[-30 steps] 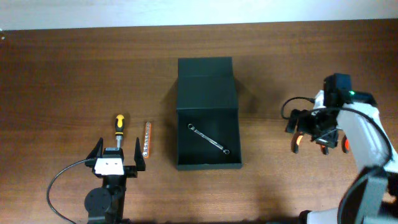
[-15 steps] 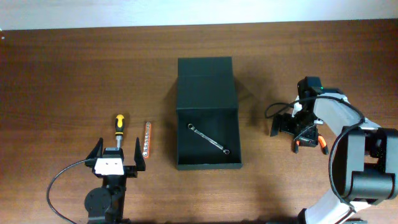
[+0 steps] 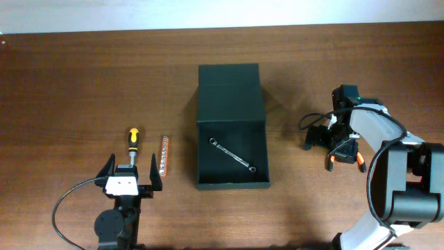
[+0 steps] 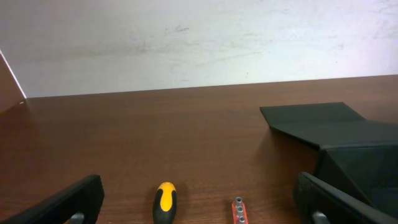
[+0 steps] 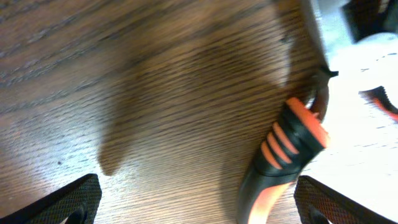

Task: Pack container
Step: 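Lower the right gripper and grasp the orange-black pliers handle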

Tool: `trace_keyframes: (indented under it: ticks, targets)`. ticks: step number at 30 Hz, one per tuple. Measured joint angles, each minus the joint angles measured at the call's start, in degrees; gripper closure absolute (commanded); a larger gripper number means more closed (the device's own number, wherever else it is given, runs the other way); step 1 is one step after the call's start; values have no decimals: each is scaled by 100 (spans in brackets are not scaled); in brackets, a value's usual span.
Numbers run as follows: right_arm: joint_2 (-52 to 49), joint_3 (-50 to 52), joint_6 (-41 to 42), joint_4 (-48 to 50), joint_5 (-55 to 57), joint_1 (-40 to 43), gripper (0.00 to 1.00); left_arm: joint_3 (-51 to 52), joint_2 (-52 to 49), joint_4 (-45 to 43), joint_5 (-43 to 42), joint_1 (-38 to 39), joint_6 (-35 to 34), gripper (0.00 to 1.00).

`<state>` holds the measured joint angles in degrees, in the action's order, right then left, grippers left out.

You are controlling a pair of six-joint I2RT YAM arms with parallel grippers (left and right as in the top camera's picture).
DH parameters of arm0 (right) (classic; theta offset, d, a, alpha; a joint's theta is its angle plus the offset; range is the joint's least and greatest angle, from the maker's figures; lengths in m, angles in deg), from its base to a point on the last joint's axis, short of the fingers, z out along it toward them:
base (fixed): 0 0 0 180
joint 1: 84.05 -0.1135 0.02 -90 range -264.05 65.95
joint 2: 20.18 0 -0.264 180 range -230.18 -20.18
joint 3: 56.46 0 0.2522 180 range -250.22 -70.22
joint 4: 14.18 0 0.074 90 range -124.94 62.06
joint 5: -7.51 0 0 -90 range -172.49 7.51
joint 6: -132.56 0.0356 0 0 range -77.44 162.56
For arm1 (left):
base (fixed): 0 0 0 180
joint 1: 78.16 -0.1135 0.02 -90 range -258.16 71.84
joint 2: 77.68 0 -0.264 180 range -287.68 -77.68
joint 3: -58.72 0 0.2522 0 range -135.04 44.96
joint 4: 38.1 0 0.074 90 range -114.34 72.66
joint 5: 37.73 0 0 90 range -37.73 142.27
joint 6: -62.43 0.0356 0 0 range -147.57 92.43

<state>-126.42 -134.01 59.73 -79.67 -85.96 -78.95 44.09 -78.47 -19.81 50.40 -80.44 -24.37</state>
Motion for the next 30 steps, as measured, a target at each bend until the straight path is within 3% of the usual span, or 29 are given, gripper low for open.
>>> trace_keyframes:
  ticks: [30]
  targets:
    - [0, 26, 229, 192, 177, 0, 1, 0, 0, 0, 0, 0, 0, 1]
